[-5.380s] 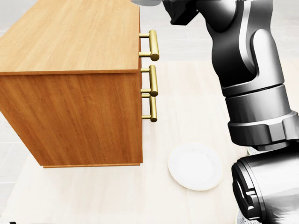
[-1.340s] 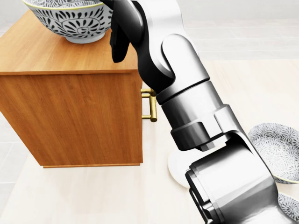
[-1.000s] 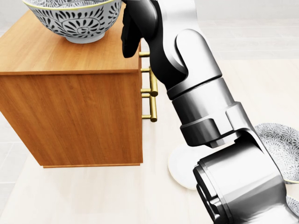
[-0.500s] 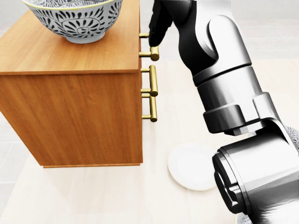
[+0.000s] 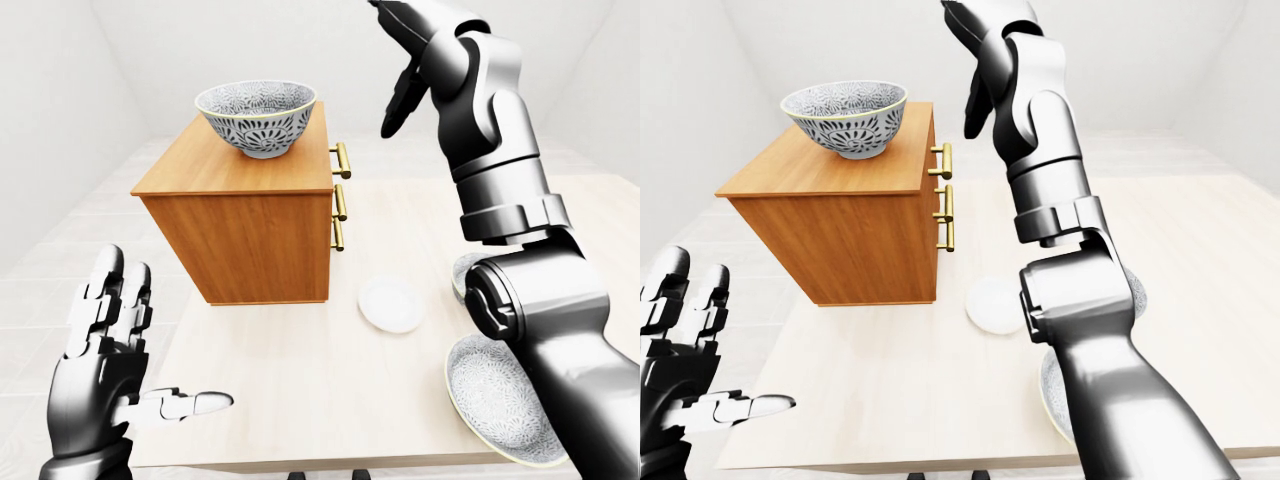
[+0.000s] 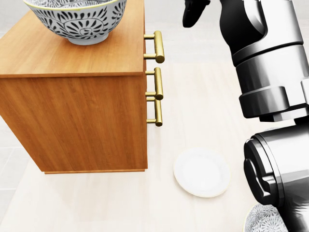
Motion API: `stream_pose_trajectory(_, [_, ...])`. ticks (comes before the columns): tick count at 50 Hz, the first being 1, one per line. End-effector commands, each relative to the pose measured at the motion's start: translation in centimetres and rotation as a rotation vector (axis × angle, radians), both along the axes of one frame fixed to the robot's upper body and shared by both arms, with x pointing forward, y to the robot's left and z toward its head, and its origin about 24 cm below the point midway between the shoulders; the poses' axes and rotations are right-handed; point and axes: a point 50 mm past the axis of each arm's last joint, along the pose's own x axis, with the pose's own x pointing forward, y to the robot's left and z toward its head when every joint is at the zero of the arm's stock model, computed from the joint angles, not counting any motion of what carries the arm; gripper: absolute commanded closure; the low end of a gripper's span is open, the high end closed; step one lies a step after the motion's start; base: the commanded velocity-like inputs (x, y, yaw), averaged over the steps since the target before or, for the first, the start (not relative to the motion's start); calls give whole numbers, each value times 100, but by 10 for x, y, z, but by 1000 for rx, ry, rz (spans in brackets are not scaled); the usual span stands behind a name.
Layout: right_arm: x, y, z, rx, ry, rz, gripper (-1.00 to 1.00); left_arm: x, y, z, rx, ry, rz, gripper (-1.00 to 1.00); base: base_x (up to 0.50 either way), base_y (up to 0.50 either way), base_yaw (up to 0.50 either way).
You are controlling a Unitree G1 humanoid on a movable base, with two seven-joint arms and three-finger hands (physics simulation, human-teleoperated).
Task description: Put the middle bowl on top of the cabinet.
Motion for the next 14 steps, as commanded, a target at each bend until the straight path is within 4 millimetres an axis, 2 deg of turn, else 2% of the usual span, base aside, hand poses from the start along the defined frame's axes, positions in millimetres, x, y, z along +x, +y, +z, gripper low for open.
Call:
stream_pose_trajectory(1, [-3, -20, 17, 8, -19, -51, -100, -1, -2, 2, 5, -3, -6, -100, 0, 0, 0])
stream_pose_trajectory(14, [-10, -34, 37, 15, -52, -83, -100, 3, -3, 3, 5, 2, -7, -100, 0, 0, 0])
